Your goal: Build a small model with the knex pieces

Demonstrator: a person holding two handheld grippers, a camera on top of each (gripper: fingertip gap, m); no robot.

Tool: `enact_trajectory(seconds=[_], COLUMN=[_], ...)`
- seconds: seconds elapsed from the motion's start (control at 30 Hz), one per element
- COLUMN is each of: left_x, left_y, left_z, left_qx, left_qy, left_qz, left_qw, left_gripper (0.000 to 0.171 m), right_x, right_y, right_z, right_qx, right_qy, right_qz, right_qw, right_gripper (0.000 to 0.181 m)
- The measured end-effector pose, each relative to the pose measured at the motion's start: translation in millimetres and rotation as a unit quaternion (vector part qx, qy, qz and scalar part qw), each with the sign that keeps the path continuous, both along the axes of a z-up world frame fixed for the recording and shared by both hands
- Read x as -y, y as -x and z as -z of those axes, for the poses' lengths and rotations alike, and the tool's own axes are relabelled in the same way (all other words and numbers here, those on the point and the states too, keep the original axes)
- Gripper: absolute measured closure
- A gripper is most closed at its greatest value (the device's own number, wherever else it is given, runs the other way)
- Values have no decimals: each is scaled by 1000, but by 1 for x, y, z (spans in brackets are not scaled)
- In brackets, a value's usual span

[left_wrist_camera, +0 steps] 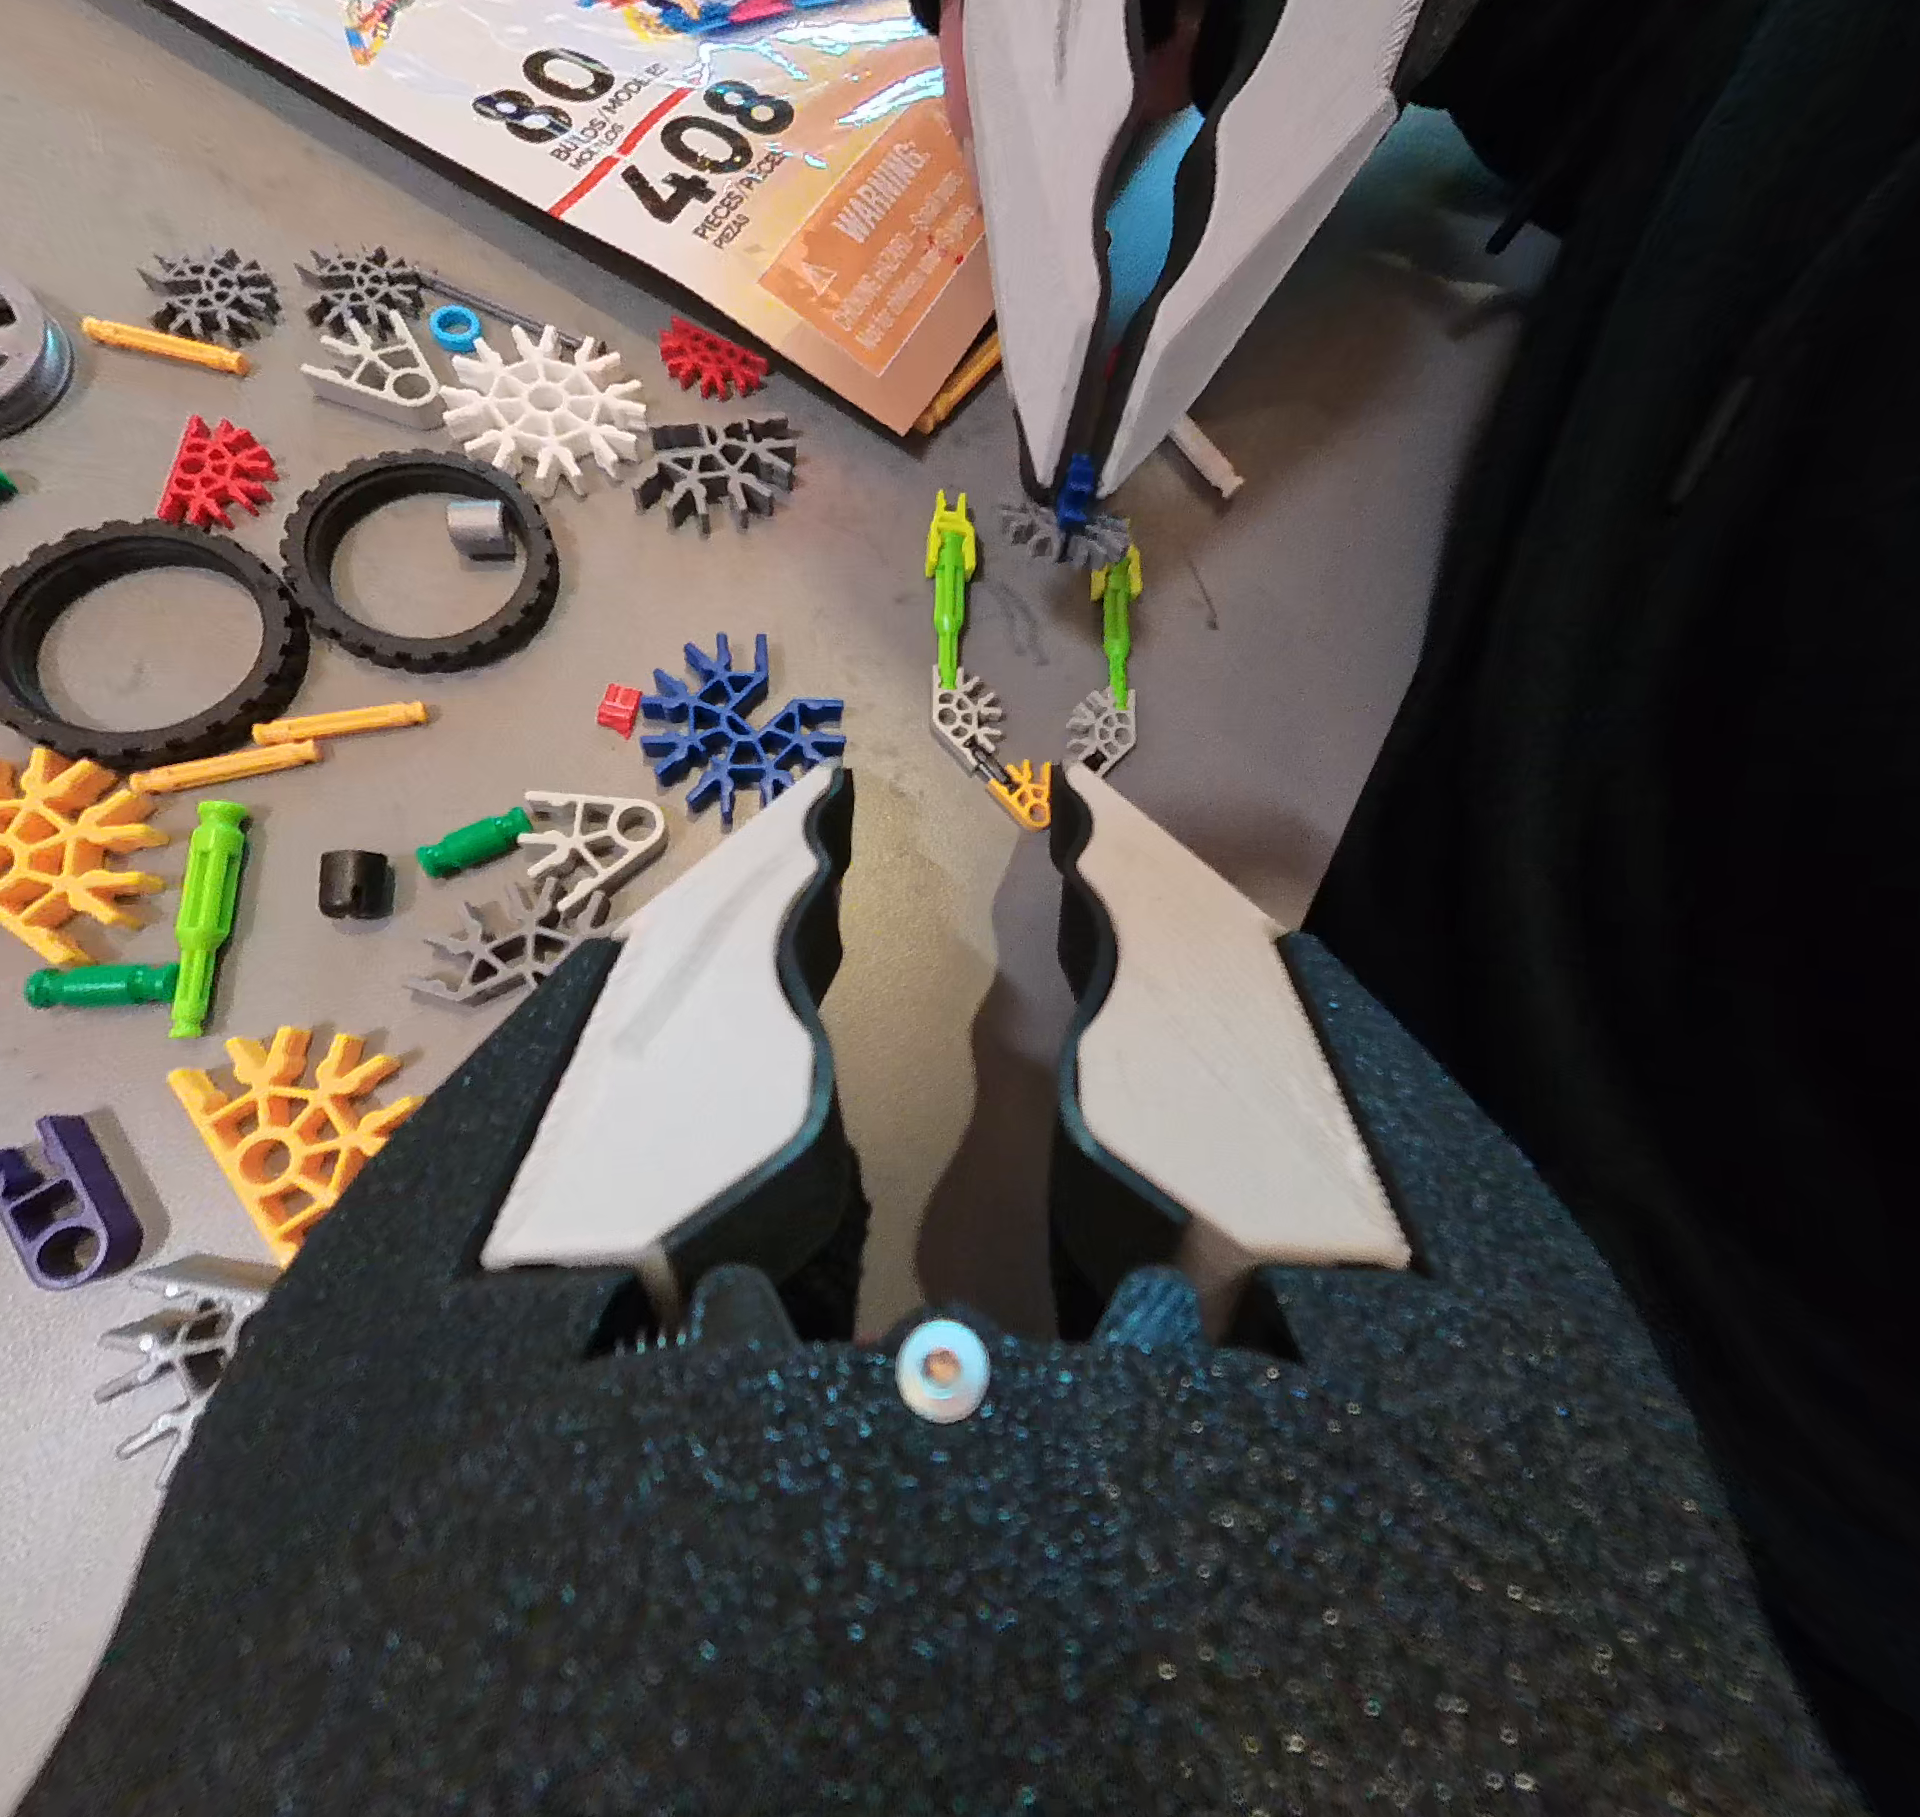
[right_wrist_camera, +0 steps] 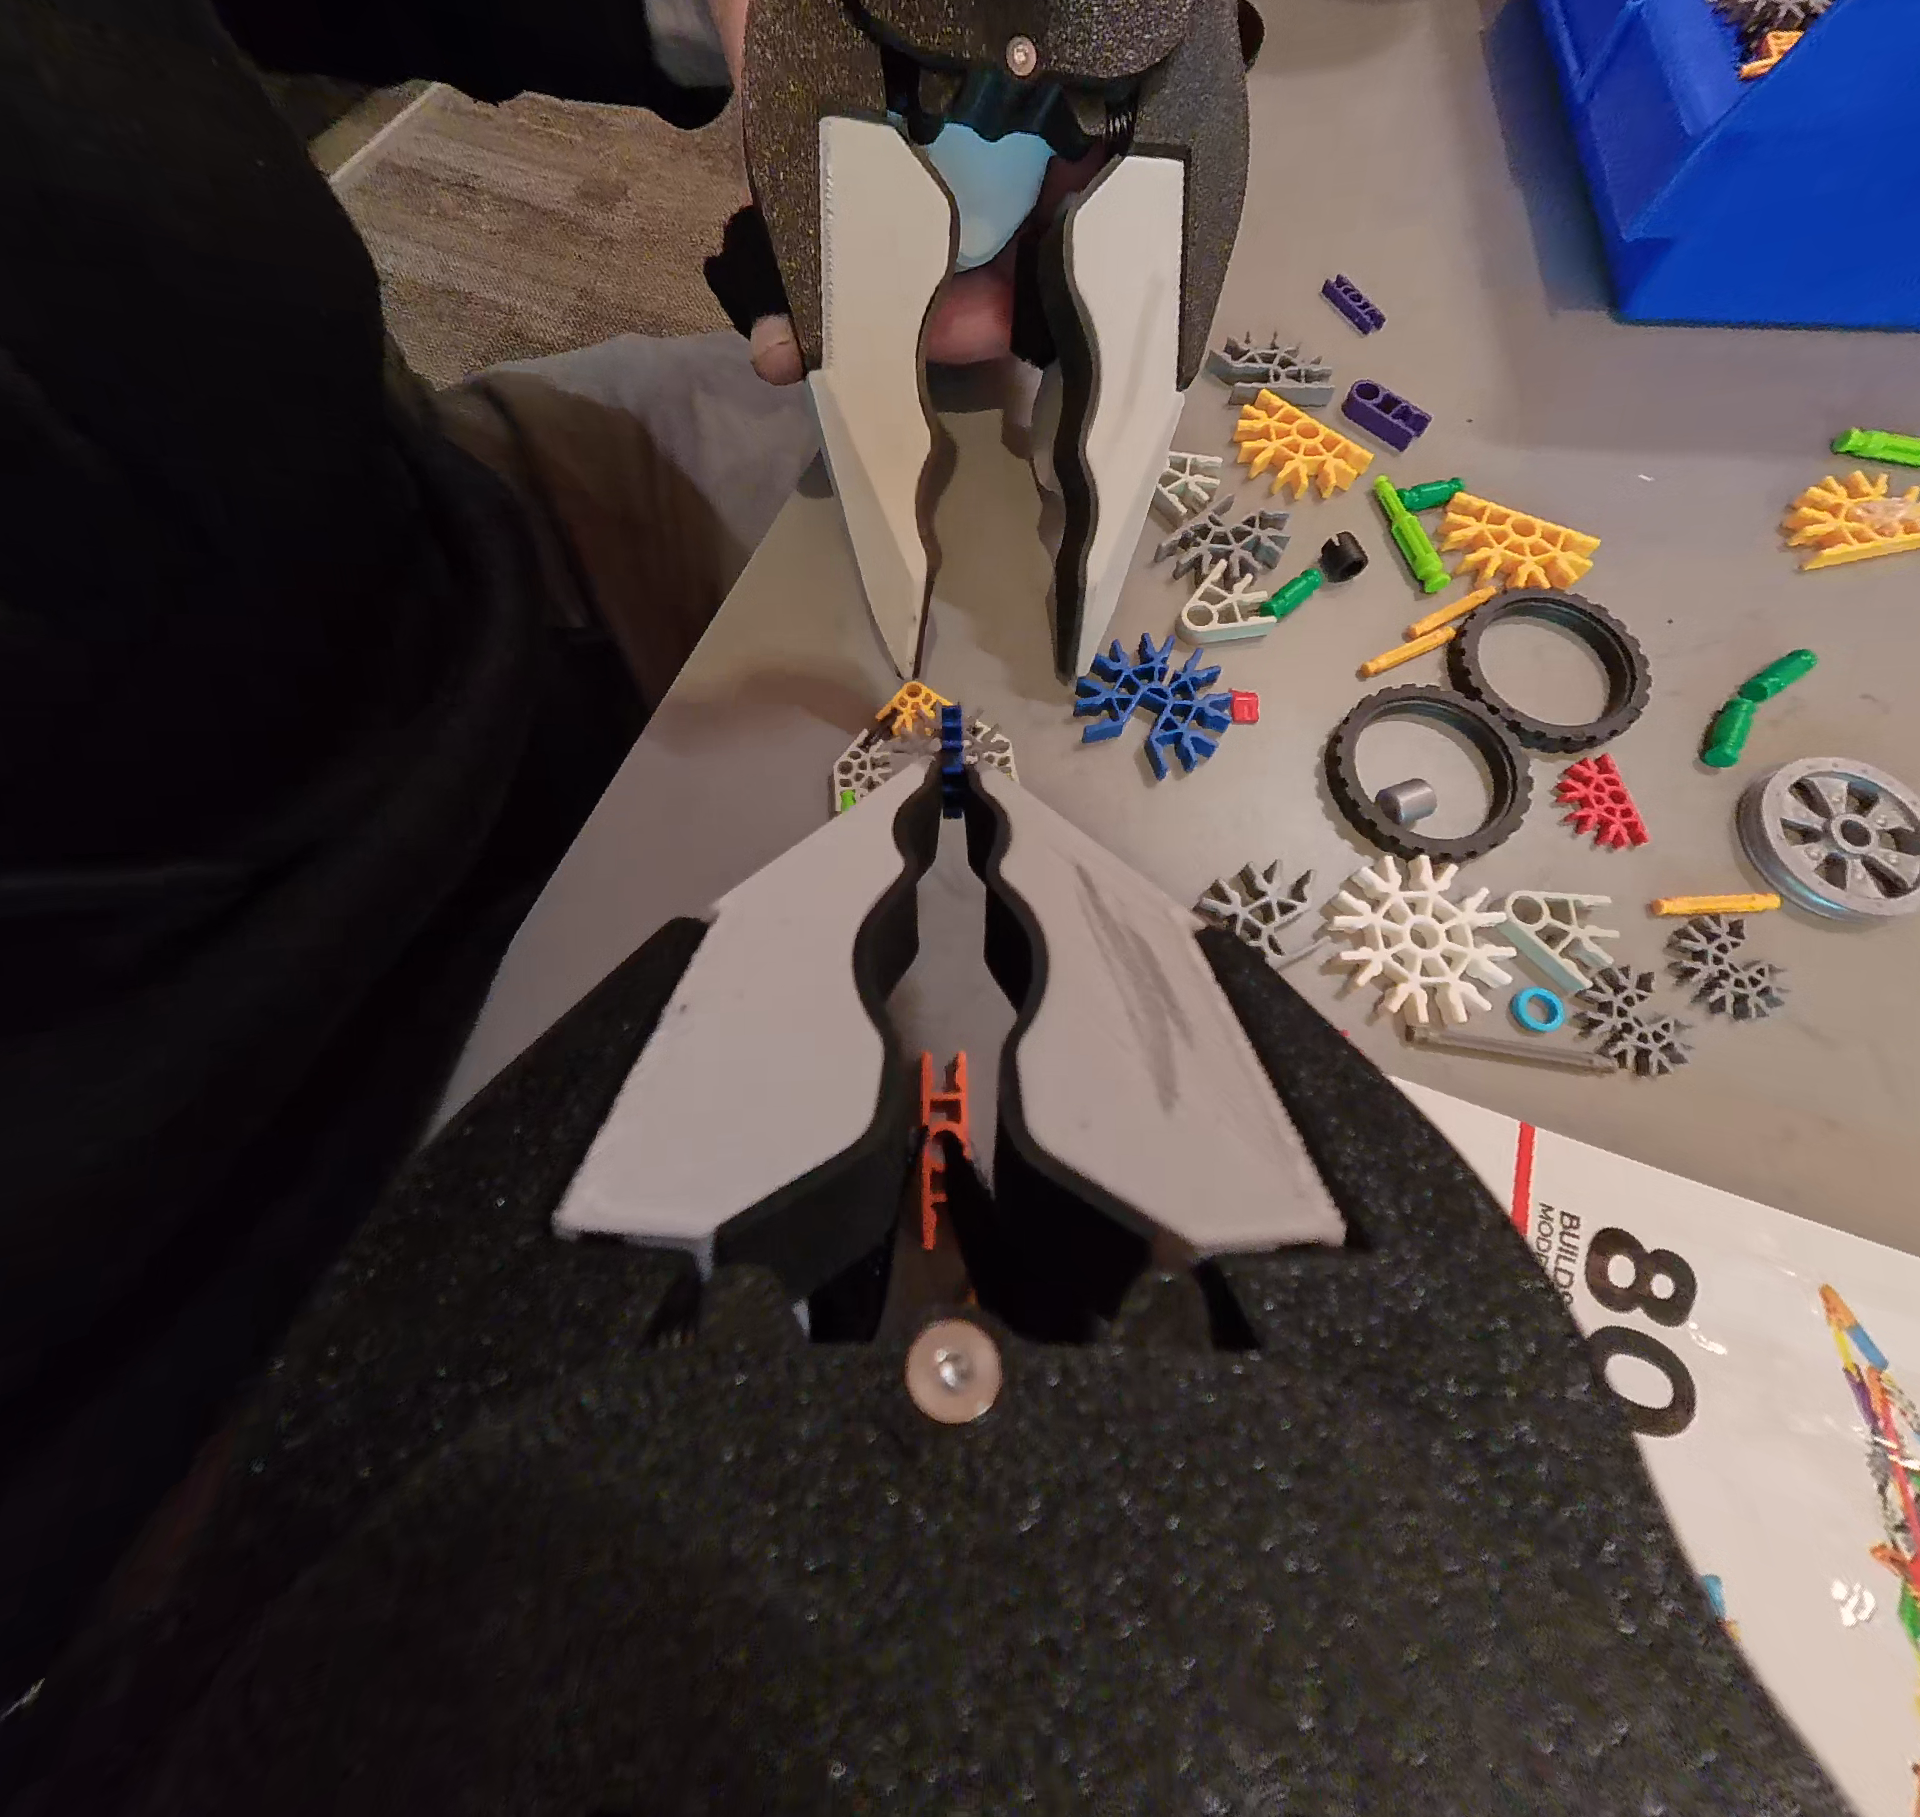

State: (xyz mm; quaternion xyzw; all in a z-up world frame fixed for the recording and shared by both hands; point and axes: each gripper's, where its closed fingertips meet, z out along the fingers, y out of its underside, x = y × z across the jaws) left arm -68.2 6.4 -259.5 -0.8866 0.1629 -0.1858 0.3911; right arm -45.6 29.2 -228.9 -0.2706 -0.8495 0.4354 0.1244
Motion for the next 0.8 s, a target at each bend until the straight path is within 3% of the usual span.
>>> enact_trajectory(seconds=[0.8], left_x=[0], left_y=[0], left_z=[1], left_qx=[-7], left_qy=[-2], left_qz=[-2], left_qw=[1000], left_gripper=[134], right_x=[-1], right_y=[0], right_z=[-7], right_qx=[-1], right_qy=[15], right_qz=[3], right_qw=[1000], right_gripper=[179])
